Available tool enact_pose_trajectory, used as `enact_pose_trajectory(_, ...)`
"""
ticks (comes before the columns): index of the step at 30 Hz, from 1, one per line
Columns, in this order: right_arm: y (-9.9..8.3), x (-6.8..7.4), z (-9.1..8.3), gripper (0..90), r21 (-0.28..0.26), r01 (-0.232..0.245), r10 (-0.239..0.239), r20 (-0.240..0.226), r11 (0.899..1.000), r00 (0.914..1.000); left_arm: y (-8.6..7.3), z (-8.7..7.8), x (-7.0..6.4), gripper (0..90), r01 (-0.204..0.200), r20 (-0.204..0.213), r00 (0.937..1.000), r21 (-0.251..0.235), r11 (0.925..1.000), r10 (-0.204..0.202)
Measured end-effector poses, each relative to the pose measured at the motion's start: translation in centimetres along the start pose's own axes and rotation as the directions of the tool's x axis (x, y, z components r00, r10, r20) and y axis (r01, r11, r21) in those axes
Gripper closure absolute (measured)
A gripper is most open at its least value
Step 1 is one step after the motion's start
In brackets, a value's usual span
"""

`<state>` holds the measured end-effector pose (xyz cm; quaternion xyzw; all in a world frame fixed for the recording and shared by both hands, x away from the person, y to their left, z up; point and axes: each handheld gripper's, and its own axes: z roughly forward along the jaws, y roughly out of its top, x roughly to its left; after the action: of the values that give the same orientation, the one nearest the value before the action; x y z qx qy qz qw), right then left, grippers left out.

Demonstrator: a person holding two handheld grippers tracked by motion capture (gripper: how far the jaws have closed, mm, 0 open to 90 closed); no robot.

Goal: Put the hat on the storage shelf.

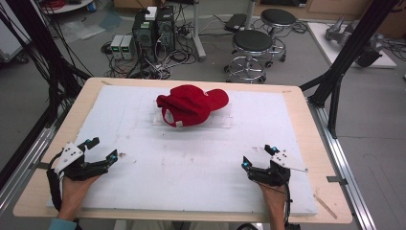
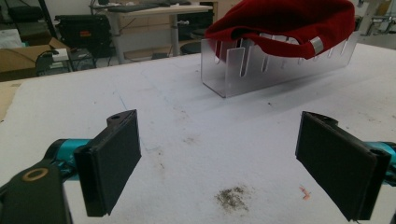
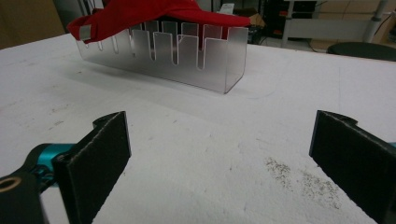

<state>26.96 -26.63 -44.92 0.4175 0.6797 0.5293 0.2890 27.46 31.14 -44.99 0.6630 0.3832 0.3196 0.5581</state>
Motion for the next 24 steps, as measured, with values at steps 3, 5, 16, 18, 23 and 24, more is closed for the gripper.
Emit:
enact_pose_trajectory(3,0.02,-0.1,0.04,4.2,0.005,-0.009,0.009,-0.007,1.0,0.9999,-0.01,-0.05,0.04,14.4,0.005,-0.004,1.0,-0.001,1.0,-0.005)
enact_pose_trajectory(5,0.02,-0.17,0.01,4.2,-0.001,-0.013,0.013,-0.006,1.0,0.9999,0.0,-0.06,0.04,14.4,0.005,-0.004,1.0,-0.001,1.0,-0.005)
enact_pose_trajectory(16,0.0,-0.07,0.0,4.1,-0.002,-0.006,0.006,0.0,1.0,1.0,-0.01,-0.08,0.06,14.6,0.018,-0.027,0.9995,-0.009,0.9998,-0.018)
enact_pose_trajectory(18,0.01,-0.11,-0.04,4.1,-0.001,-0.017,0.017,0.0,1.0,0.9999,0.0,-0.08,0.07,14.9,0.018,-0.026,0.9995,-0.008,0.9998,-0.019)
enact_pose_trajectory(23,0.01,-0.17,-0.02,4.2,-0.002,-0.016,0.016,-0.005,1.0,0.9999,0.3,0.06,0.59,14.9,0.046,-0.021,0.9987,0.013,0.9988,-0.046)
enact_pose_trajectory(24,0.01,-0.16,-0.04,4.1,-0.002,-0.017,0.017,-0.002,1.0,0.9999,0.51,0.06,0.68,14.9,0.042,-0.023,0.9989,0.017,0.999,-0.041)
